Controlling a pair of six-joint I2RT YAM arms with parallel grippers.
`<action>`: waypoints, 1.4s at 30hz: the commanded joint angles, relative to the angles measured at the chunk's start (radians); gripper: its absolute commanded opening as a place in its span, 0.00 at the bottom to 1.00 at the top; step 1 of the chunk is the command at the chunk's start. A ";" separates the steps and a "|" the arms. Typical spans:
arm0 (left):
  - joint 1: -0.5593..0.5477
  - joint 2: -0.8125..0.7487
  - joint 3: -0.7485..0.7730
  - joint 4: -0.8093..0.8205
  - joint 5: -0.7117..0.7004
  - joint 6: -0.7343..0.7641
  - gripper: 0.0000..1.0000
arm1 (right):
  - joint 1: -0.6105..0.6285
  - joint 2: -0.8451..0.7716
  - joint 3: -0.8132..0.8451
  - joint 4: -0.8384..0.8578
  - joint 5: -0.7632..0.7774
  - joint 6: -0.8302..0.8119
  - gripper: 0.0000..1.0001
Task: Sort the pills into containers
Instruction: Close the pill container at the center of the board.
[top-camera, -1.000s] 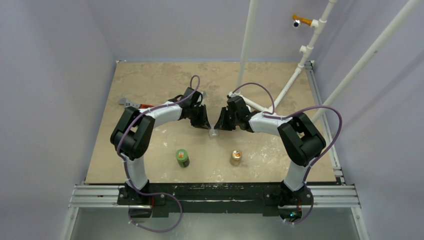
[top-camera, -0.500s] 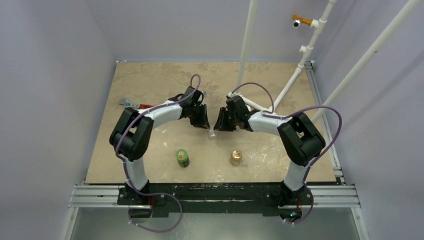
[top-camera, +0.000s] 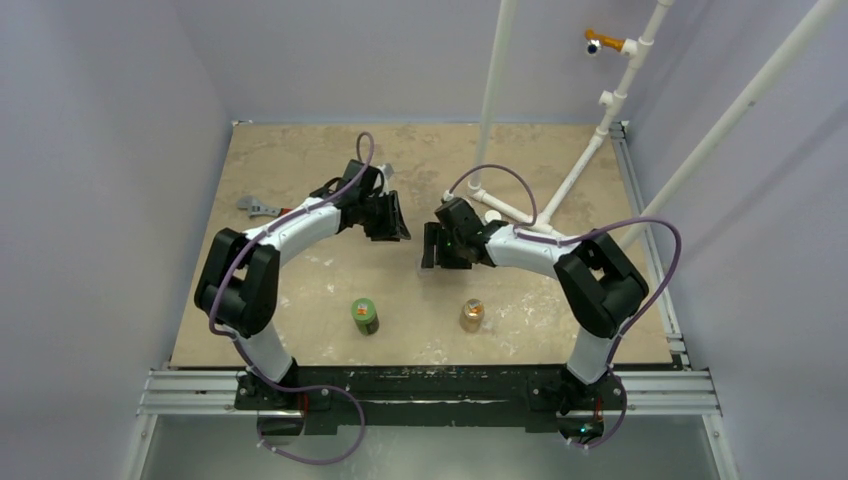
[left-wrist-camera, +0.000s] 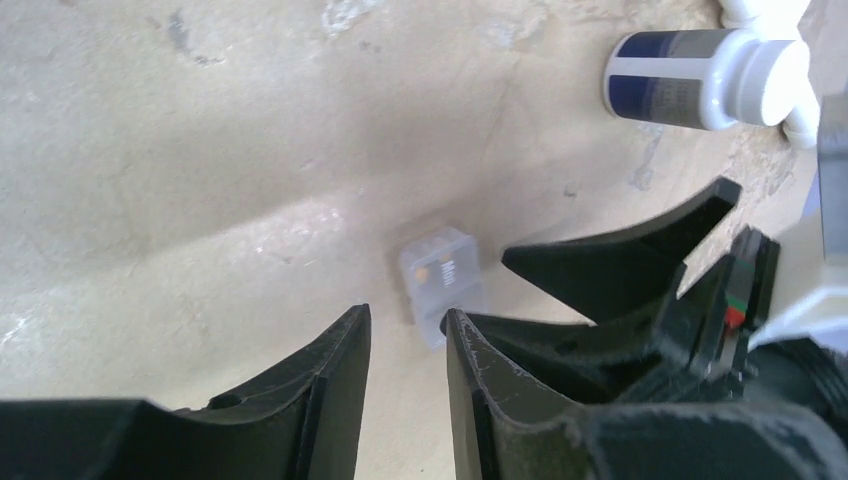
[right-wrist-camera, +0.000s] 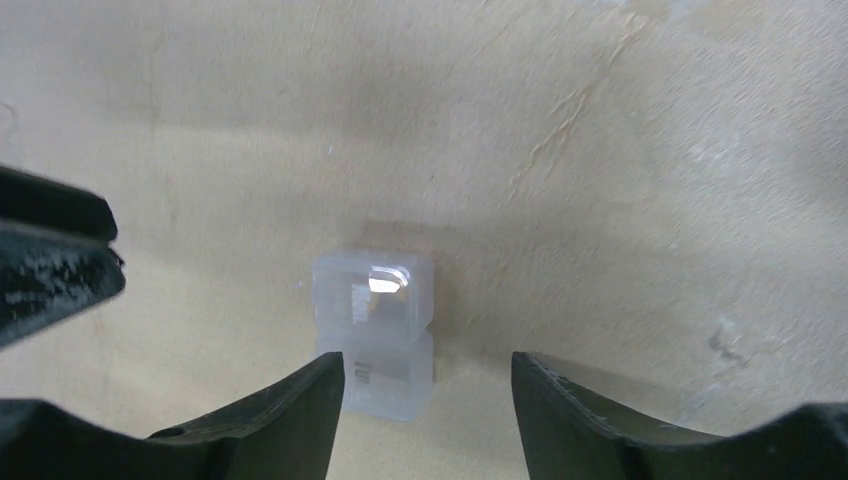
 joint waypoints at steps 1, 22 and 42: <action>0.029 -0.047 -0.044 0.038 0.043 -0.007 0.33 | 0.065 -0.040 0.050 -0.057 0.120 -0.012 0.64; 0.043 -0.025 -0.085 0.098 0.077 -0.045 0.34 | 0.174 0.028 0.182 -0.180 0.283 -0.017 0.61; 0.053 0.004 -0.117 0.143 0.142 -0.074 0.37 | 0.214 0.097 0.231 -0.223 0.338 -0.024 0.40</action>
